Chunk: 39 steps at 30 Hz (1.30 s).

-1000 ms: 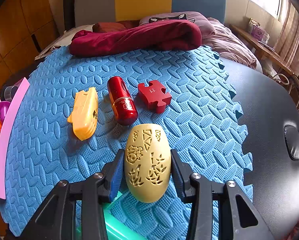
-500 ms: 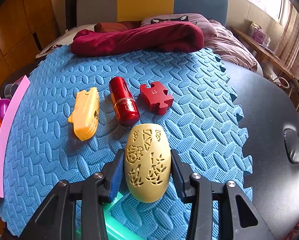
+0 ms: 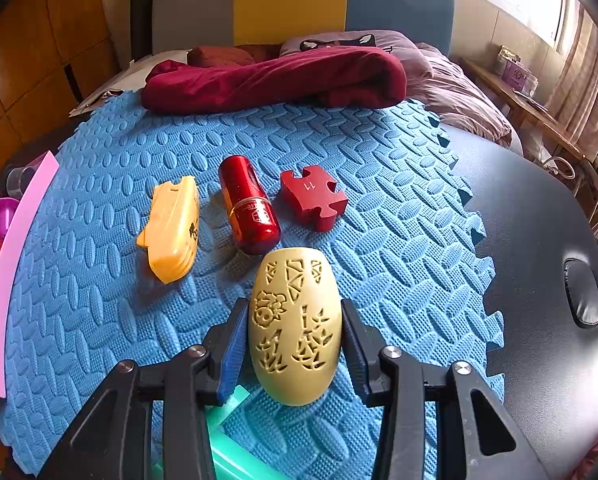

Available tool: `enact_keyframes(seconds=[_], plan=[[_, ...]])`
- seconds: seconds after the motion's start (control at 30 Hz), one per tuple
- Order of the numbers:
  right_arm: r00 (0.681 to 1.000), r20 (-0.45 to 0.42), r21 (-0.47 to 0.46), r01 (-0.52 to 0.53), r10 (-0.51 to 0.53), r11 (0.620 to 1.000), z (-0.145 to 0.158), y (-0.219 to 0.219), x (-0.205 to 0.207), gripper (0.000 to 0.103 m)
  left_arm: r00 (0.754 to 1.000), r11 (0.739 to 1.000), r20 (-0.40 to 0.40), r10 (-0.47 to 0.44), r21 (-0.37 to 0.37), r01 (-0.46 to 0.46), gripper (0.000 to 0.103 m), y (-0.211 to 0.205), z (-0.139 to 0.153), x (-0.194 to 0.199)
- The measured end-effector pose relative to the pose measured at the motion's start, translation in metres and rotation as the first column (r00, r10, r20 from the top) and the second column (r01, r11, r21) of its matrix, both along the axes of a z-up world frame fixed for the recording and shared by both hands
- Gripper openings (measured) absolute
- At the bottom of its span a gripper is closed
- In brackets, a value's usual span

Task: Organize rigid objects
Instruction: 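Carry the yellow patterned egg into the tray and open the right tool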

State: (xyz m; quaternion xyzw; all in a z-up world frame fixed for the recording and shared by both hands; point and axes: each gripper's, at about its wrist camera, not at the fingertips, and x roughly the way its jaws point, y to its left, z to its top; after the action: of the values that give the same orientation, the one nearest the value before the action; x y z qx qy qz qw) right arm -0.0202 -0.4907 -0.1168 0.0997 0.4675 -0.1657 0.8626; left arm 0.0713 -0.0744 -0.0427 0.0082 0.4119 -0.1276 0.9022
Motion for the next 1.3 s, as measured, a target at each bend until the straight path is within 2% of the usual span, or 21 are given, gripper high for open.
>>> enact_keyframes(seconds=[0.2, 0.27, 0.4, 0.57, 0.7, 0.8, 0.9, 1.0, 1.17, 1.3], plan=[[1.000, 0.006, 0.028, -0.001, 0.001, 1.000, -0.001, 0.001, 0.001, 0.044, 0.999, 1.000, 0.044, -0.002, 0.022, 0.001, 0.075, 0.002, 0.007, -0.017], [1.000, 0.017, 0.065, 0.009, -0.011, 0.998, -0.001, -0.003, -0.001, 0.044, 0.998, 1.000, 0.055, 0.000, 0.025, -0.002, 0.075, 0.005, 0.010, -0.019], [0.998, 0.055, 0.109, 0.035, -0.041, 0.993, 0.005, -0.007, -0.004, 0.044, 0.997, 1.000, 0.078, 0.005, 0.026, -0.007, 0.075, 0.010, 0.015, -0.022], [0.988, 0.143, 0.137, 0.033, -0.053, 0.990, 0.031, 0.003, -0.009, 0.044, 0.996, 1.000, 0.082, 0.019, 0.020, -0.020, 0.076, 0.017, 0.016, -0.022], [0.978, 0.211, 0.138, -0.022, -0.008, 0.990, 0.055, 0.030, -0.004, 0.044, 0.997, 0.999, 0.077, 0.027, 0.018, -0.028, 0.076, 0.021, 0.014, -0.021], [0.966, 0.250, 0.156, -0.110, 0.069, 0.982, 0.071, 0.063, 0.009, 0.044, 0.996, 0.999, 0.077, 0.034, 0.015, -0.035, 0.076, 0.026, 0.013, -0.022], [0.946, 0.278, 0.158, -0.218, 0.168, 0.963, 0.083, 0.106, 0.028, 0.044, 0.996, 0.999, 0.079, 0.050, 0.008, -0.051, 0.076, 0.033, 0.013, -0.022], [0.912, 0.306, 0.163, -0.334, 0.274, 0.928, 0.097, 0.157, 0.048, 0.044, 0.992, 0.996, 0.094, 0.085, -0.003, -0.085, 0.076, 0.045, 0.016, -0.022], [0.836, 0.324, 0.164, -0.511, 0.443, 0.844, 0.110, 0.246, 0.083, 0.044, 0.978, 0.984, 0.107, 0.180, -0.029, -0.178, 0.076, 0.079, 0.019, -0.018], [0.787, 0.296, 0.136, -0.595, 0.540, 0.792, 0.103, 0.300, 0.104, 0.044, 0.964, 0.970, 0.108, 0.243, -0.033, -0.240, 0.076, 0.105, 0.020, -0.014]])
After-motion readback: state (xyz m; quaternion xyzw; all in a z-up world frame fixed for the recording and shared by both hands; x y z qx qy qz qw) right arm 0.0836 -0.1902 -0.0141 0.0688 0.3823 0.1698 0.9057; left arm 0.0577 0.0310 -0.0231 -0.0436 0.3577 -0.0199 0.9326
